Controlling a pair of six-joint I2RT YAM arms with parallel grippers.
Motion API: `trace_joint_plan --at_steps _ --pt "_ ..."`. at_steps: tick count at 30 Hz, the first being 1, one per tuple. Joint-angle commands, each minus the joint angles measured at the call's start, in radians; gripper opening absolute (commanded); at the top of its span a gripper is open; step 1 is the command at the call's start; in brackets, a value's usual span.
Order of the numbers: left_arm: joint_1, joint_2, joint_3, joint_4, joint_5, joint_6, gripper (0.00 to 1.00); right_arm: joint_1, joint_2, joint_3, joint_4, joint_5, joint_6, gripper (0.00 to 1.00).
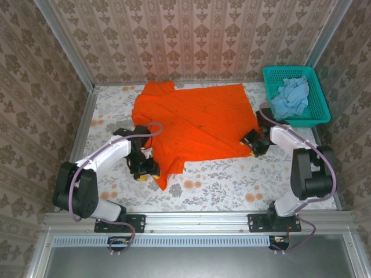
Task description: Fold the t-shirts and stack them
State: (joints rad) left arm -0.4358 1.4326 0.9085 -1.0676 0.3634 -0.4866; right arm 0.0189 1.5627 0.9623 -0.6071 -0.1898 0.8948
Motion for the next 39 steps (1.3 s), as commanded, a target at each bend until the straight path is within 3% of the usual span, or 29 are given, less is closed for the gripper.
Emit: trace_joint_plan --at_steps 1,5,13,23,25,29,39 --pt "0.015 0.015 -0.051 0.053 0.103 -0.116 0.5 -0.072 -0.066 -0.053 -0.061 0.104 0.017 0.54" --pt "0.012 0.061 -0.086 0.109 0.156 -0.138 0.49 -0.143 -0.052 -0.048 -0.056 0.124 -0.027 0.5" --pt "0.007 0.09 -0.137 0.218 0.209 -0.191 0.52 -0.186 0.02 -0.047 0.045 0.102 -0.077 0.46" --pt "-0.014 0.066 -0.149 0.236 0.155 -0.212 0.48 -0.186 0.109 -0.047 0.064 0.084 -0.079 0.42" --pt "-0.056 0.065 -0.138 0.232 0.136 -0.2 0.48 -0.187 0.123 -0.045 0.064 0.08 -0.081 0.4" --pt "-0.125 0.063 -0.126 0.247 0.102 -0.188 0.44 -0.186 0.138 -0.052 0.097 0.08 -0.075 0.24" --pt "-0.201 0.094 -0.102 0.279 0.076 -0.131 0.42 -0.185 0.139 -0.062 0.104 0.065 -0.089 0.1"
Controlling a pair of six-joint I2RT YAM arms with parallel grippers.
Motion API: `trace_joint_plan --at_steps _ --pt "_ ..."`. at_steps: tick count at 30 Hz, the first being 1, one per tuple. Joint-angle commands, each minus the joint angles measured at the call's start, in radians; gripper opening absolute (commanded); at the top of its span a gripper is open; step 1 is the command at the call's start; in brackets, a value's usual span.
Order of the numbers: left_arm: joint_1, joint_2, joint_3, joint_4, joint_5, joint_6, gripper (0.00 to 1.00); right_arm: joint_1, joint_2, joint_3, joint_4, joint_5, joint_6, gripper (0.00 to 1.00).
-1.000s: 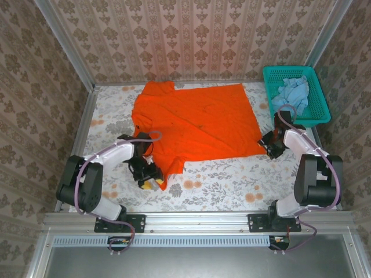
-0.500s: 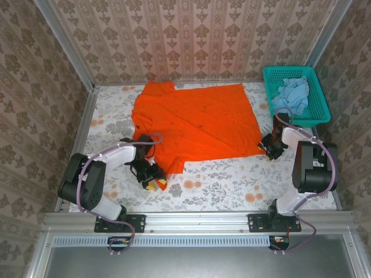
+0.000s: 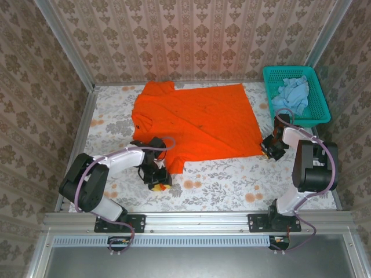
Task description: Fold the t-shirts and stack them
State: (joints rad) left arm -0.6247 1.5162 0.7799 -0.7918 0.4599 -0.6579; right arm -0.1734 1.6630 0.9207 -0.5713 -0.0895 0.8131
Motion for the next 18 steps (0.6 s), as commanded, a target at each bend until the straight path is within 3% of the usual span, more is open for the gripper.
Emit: trace_joint_plan --at_steps 1,13,18 --pt "-0.015 0.016 0.028 0.002 -0.026 0.048 0.42 0.006 0.038 -0.02 0.068 -0.039 -0.008 0.1" --pt "-0.075 0.093 0.09 -0.084 -0.173 0.112 0.39 0.006 0.033 -0.042 0.08 -0.058 -0.006 0.09" --pt "-0.119 0.138 0.127 -0.104 -0.233 0.121 0.29 0.007 0.029 -0.046 0.082 -0.061 -0.008 0.08"
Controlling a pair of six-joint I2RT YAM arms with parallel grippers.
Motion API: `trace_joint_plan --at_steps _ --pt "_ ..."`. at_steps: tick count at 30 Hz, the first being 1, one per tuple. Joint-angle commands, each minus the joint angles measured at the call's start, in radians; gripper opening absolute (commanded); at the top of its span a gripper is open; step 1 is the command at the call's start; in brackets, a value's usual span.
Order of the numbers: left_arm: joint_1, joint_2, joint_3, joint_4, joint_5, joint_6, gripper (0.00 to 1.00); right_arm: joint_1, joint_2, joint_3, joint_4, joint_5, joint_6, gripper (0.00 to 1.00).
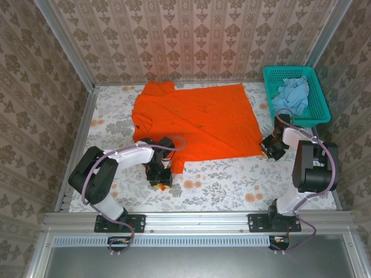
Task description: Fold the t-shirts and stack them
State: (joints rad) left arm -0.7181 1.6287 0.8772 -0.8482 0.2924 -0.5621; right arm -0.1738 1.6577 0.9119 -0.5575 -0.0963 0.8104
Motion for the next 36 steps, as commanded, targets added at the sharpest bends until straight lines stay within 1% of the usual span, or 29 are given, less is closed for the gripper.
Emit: trace_joint_plan --at_steps 1,6,7,10,11,16,22,26,27,32,36 --pt "-0.034 0.031 0.035 -0.052 -0.08 0.028 0.27 0.008 0.032 -0.039 0.069 -0.055 -0.006 0.08" --pt "-0.085 0.058 0.058 -0.092 -0.148 0.037 0.21 0.007 0.028 -0.038 0.067 -0.057 -0.005 0.06" --pt "-0.092 0.06 0.06 -0.095 -0.157 0.037 0.18 0.007 0.028 -0.038 0.067 -0.057 -0.005 0.06" --pt "-0.106 0.058 0.063 -0.114 -0.188 0.034 0.03 0.007 0.024 -0.037 0.062 -0.057 -0.005 0.04" --pt "-0.109 0.053 0.067 -0.126 -0.203 0.034 0.0 0.007 0.019 -0.037 0.06 -0.056 -0.005 0.04" --pt "-0.113 0.007 0.111 -0.249 -0.291 0.064 0.0 0.008 0.001 -0.042 0.047 -0.044 -0.024 0.0" --pt "-0.111 -0.057 0.204 -0.419 -0.426 0.116 0.0 0.02 -0.045 -0.06 0.035 -0.028 -0.031 0.0" --pt "-0.104 -0.075 0.242 -0.483 -0.45 0.132 0.0 0.042 -0.083 -0.079 0.025 -0.02 -0.03 0.0" --pt "-0.103 -0.079 0.253 -0.504 -0.454 0.14 0.0 0.047 -0.094 -0.084 -0.002 -0.018 -0.03 0.0" --pt "-0.097 -0.128 0.275 -0.611 -0.516 0.163 0.0 0.068 -0.167 -0.106 -0.053 0.006 -0.025 0.0" --pt "-0.089 -0.155 0.274 -0.637 -0.501 0.148 0.0 0.089 -0.237 -0.12 -0.079 0.032 -0.011 0.0"
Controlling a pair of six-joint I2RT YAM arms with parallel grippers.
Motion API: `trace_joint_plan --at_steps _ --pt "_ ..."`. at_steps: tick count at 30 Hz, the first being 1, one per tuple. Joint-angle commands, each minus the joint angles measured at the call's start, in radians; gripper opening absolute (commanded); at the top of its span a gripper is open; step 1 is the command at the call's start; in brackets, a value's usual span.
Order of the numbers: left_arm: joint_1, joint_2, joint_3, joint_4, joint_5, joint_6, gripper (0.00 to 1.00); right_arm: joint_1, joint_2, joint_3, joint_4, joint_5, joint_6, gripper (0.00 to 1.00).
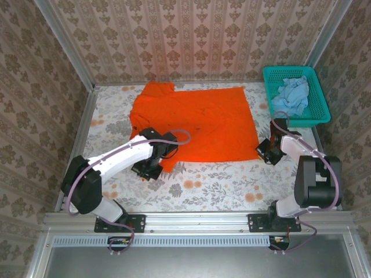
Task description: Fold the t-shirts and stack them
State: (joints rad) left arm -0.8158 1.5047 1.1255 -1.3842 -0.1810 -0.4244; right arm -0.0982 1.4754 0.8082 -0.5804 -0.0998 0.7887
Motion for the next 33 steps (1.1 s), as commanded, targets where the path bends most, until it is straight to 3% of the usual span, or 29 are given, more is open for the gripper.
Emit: trace_joint_plan --at_steps 1,9,15,25,33 --pt "0.009 -0.02 0.019 -0.101 -0.029 0.003 0.0 0.015 -0.061 -0.018 -0.06 0.04 0.01 0.0" --pt "0.007 0.056 0.006 -0.059 0.055 0.032 0.0 0.072 -0.111 -0.034 -0.118 0.081 0.037 0.0" --pt "0.064 0.111 0.167 -0.061 0.052 0.119 0.0 0.115 -0.115 0.066 -0.124 0.125 0.06 0.0" --pt "0.274 0.331 0.61 -0.011 -0.054 0.278 0.0 0.119 0.162 0.419 -0.167 0.177 -0.004 0.0" --pt "0.353 0.593 0.897 0.003 -0.127 0.358 0.0 0.118 0.404 0.683 -0.238 0.207 -0.035 0.0"
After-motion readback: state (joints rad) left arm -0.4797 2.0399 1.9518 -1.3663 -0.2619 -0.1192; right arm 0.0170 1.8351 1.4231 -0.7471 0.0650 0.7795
